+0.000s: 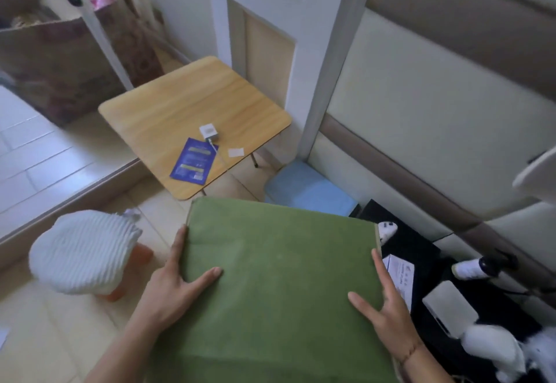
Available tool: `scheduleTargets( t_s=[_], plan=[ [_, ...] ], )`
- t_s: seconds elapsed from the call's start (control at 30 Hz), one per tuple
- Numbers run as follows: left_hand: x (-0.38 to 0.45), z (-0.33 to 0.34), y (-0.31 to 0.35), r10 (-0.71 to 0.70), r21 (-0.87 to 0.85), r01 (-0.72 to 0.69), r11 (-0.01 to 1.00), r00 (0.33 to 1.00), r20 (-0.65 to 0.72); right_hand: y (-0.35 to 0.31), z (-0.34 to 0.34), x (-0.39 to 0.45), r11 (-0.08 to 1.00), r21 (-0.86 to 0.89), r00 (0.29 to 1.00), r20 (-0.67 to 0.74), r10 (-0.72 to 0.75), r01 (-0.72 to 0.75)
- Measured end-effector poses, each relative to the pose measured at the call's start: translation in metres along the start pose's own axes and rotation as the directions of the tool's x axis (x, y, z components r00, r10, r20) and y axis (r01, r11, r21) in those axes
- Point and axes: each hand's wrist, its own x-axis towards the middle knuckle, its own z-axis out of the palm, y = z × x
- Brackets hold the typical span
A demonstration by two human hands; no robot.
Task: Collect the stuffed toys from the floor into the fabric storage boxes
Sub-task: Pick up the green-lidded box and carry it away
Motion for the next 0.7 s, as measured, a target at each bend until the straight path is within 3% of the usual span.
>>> scheduleTargets(
  t_s=[0.3,0.5,0.7],
  plan=[
    [0.200,0.016,0.076,0.145,0.101,-0.151,0.983,0.987,0.068,0.018,-0.006,0.160,0.989,0.147,0.990,-0.137,0.035,-0.015],
    [0.305,0.064,0.121,0.205,0.155,-0.225,0.962,0.969,0.136,0.039,-0.034,0.245,0.965,0.260,0.968,-0.233,0.096,-0.034],
    [0.410,0.119,0.143,0.216,0.159,-0.258,0.953,0.946,0.242,0.076,-0.053,0.321,0.962,0.268,0.952,-0.281,0.123,-0.045]
  ],
)
